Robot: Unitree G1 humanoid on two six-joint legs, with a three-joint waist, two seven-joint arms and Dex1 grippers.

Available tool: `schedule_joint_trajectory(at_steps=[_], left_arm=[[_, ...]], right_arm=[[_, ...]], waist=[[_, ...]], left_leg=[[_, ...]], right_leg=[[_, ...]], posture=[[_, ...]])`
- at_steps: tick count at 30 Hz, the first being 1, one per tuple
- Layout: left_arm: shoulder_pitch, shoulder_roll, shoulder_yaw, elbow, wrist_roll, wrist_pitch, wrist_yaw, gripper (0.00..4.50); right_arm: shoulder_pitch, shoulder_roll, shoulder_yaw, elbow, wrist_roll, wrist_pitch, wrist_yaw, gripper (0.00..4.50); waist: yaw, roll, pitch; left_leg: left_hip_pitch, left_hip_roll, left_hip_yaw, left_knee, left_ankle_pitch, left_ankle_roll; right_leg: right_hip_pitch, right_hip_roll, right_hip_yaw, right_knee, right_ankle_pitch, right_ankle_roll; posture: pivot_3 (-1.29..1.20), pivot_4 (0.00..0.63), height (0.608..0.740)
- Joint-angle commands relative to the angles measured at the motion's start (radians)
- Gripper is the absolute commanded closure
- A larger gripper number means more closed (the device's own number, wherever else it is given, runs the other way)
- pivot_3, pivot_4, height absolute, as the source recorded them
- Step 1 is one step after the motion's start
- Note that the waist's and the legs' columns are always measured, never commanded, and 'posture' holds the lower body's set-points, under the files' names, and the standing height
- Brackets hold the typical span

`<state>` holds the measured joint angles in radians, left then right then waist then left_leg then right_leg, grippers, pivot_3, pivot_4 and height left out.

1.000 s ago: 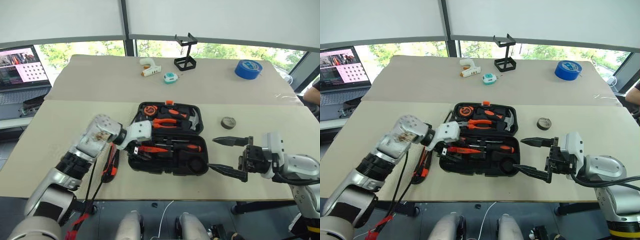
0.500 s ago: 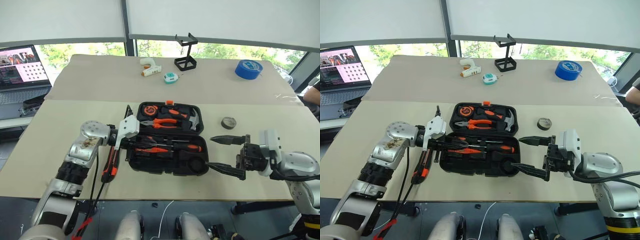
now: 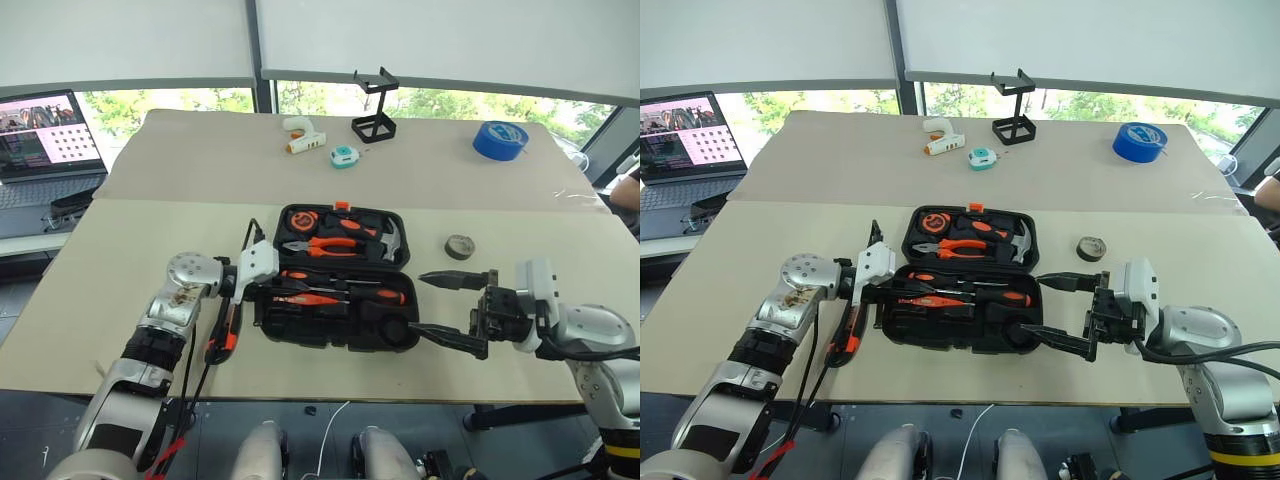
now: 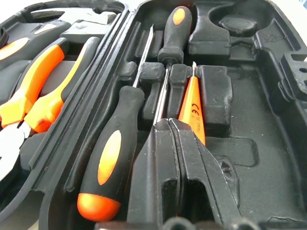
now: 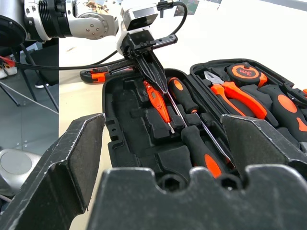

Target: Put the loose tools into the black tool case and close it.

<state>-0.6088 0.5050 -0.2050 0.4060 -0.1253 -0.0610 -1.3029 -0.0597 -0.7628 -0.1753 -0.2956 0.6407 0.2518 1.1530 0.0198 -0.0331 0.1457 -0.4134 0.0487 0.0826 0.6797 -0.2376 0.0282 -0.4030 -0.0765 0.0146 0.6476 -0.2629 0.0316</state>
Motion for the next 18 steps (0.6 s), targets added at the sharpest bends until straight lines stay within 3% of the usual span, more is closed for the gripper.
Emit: schedule_joint_trajectory(at_steps=[1, 9, 14, 18], left_arm=[[0.010, 0.008, -0.074, -0.004, 0.072, -0.021, -0.009, 4.44], [-0.009, 0.006, -0.139, 0.019, 0.161, 0.009, 0.043, 4.44], [0.003, 0.004, -0.100, -0.010, 0.102, 0.000, 0.045, 4.44], [0.040, 0.034, 0.034, -0.112, -0.043, 0.080, 0.049, 4.44]], right_arm=[[-0.002, 0.005, -0.013, -0.022, 0.009, 0.000, -0.003, 0.00], [-0.030, 0.022, 0.007, 0.000, -0.001, -0.007, -0.005, 0.00], [-0.041, 0.031, 0.008, 0.018, -0.011, -0.015, 0.002, 0.00], [-0.032, 0.030, -0.022, 0.055, -0.026, -0.058, 0.019, 0.00]], waist=[[0.000, 0.000, 0.000], [-0.004, 0.002, -0.001], [-0.008, 0.002, -0.002], [-0.012, 0.002, -0.002]], left_leg=[[0.000, 0.000, 0.000, 0.000, 0.000, 0.000], [0.009, 0.000, 0.001, -0.001, 0.000, 0.001], [0.011, 0.001, 0.000, -0.001, -0.001, 0.001], [0.011, 0.001, 0.000, -0.001, -0.001, 0.001]], right_leg=[[0.000, 0.000, 0.000, 0.000, 0.000, 0.000], [0.009, 0.000, 0.000, -0.001, 0.000, 0.000], [0.011, 0.000, 0.000, -0.001, 0.000, 0.000], [0.010, 0.000, 0.000, -0.001, 0.000, 0.000]], posture=[[0.00, 0.150, 0.740], [0.00, 0.150, 0.740], [0.00, 0.150, 0.740], [0.00, 0.150, 0.740]])
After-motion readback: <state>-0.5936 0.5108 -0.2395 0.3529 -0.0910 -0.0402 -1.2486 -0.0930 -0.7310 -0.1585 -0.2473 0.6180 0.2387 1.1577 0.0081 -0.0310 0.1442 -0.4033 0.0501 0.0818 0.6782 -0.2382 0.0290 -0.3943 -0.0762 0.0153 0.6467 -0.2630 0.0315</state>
